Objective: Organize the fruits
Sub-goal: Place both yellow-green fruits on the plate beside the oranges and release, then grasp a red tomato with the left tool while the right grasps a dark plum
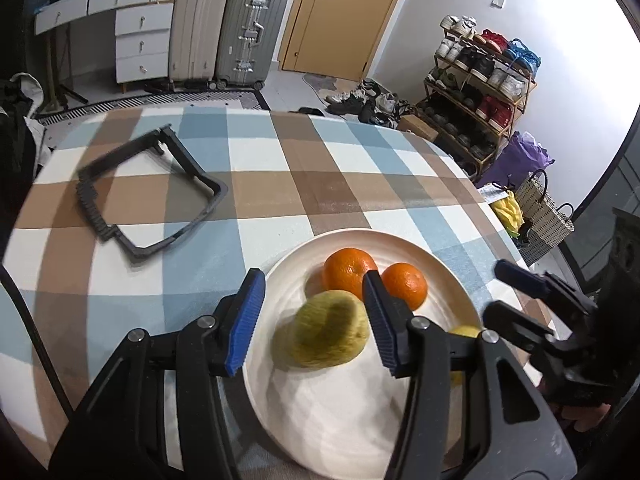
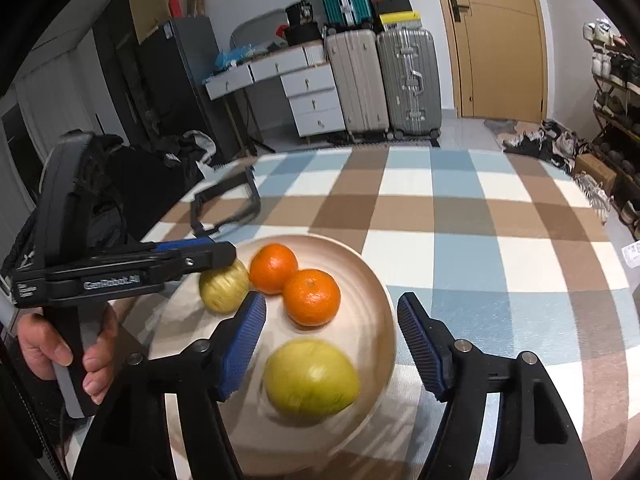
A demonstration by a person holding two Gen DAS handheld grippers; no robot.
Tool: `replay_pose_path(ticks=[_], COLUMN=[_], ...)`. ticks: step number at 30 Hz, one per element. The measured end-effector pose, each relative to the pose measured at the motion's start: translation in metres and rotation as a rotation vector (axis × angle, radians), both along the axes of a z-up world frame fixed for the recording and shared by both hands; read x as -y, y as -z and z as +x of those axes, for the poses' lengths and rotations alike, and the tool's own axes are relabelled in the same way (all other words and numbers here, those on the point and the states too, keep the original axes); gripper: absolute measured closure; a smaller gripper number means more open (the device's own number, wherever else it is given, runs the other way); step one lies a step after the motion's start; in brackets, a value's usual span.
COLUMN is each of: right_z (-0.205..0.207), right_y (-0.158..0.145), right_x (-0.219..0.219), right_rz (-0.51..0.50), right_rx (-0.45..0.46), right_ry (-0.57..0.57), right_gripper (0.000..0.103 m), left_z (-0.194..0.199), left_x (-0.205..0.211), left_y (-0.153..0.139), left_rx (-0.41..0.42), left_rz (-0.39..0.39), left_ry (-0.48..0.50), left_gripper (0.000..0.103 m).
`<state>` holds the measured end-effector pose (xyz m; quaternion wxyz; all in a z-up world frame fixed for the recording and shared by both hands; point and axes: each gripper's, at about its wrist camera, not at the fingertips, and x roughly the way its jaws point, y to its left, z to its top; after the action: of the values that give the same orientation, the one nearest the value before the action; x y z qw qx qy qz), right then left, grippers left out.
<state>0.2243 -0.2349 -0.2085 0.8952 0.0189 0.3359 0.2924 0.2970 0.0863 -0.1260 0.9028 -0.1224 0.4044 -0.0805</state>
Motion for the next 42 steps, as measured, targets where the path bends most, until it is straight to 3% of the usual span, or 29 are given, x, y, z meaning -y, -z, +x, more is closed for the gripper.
replay_pose_path(ticks=[3, 8, 15, 26, 32, 42], right_z=[-0.018, -0.054, -0.11, -0.187, -0.215, -0.237], right_y=[-0.012, -0.03, -0.043, -0.053, -0.051, -0.035], right_x=[0.011, 0.033, 0.054, 0.06, 0.056, 0.055], right_rz=[0.024, 0.063, 0.089, 0.08, 0.086, 0.079], right_rx=[0.03, 0.069, 0.101, 0.173, 0.172, 0.145], right_ry=[0.023, 0.061, 0.1, 0.103, 0.089, 0.126], right_gripper=[0.019, 0.011, 0.002, 0.0, 0.0, 0.0], left_z=[-0.017, -0.06, -0.126, -0.21, -0.243, -0.279], left_x=[0.003, 0.008, 0.027, 0.051, 0.059, 0.069], left_y=[-0.014, -0.039, -0.063, -0.076, -0.08, -0.054], left_rx=[0.018, 0.073, 0.109, 0.118, 0.155, 0.097], left_rz=[0.022, 0.039, 0.081, 0.108, 0.139, 0.129], left_ry=[-0.013, -0.054, -0.063, -0.043, -0.056, -0.022], left_gripper=[0.043, 0.023, 0.019, 0.013, 0.001, 0.001])
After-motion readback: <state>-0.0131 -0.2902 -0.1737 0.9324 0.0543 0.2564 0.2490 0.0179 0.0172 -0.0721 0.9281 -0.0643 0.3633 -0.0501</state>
